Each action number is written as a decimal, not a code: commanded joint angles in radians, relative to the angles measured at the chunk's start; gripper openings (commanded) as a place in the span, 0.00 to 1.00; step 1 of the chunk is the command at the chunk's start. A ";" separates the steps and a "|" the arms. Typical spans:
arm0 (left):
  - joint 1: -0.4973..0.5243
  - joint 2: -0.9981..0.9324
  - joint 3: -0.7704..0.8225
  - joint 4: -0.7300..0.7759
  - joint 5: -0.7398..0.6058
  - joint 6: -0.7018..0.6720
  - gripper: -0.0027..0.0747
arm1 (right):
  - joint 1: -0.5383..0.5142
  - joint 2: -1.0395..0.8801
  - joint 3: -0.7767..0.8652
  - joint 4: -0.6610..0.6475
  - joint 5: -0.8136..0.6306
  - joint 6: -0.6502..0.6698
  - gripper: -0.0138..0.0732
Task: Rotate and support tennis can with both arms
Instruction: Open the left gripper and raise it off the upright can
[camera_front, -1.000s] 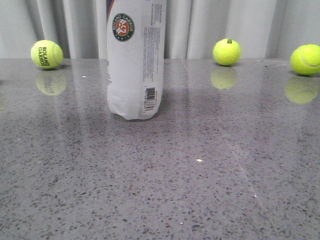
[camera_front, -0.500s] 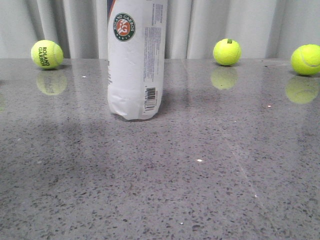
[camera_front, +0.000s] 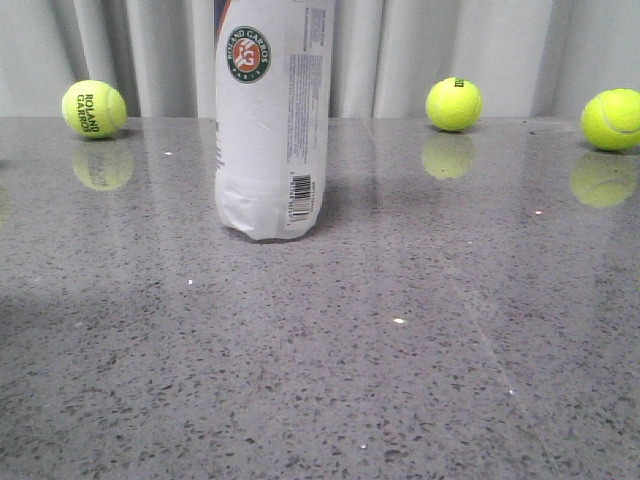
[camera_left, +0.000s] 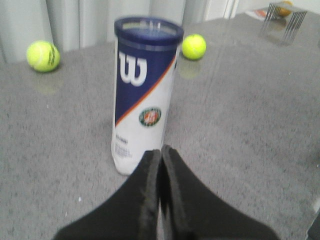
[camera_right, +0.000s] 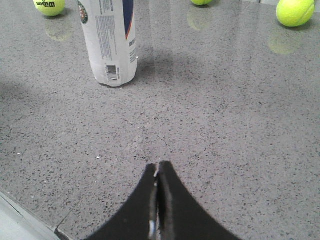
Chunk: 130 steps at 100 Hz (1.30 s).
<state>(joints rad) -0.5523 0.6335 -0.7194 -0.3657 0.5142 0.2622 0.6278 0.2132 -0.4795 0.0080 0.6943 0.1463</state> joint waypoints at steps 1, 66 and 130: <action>-0.007 -0.013 0.025 -0.023 -0.075 -0.011 0.01 | -0.007 0.009 -0.025 -0.008 -0.076 -0.003 0.08; 0.228 -0.249 0.396 0.087 -0.431 -0.011 0.01 | -0.007 0.009 -0.025 -0.008 -0.076 -0.003 0.08; 0.543 -0.628 0.682 0.315 -0.498 -0.196 0.01 | -0.007 0.009 -0.025 -0.008 -0.076 -0.003 0.08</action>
<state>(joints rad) -0.0212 0.0304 -0.0380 -0.0594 0.1011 0.0813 0.6278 0.2132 -0.4795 0.0080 0.6943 0.1463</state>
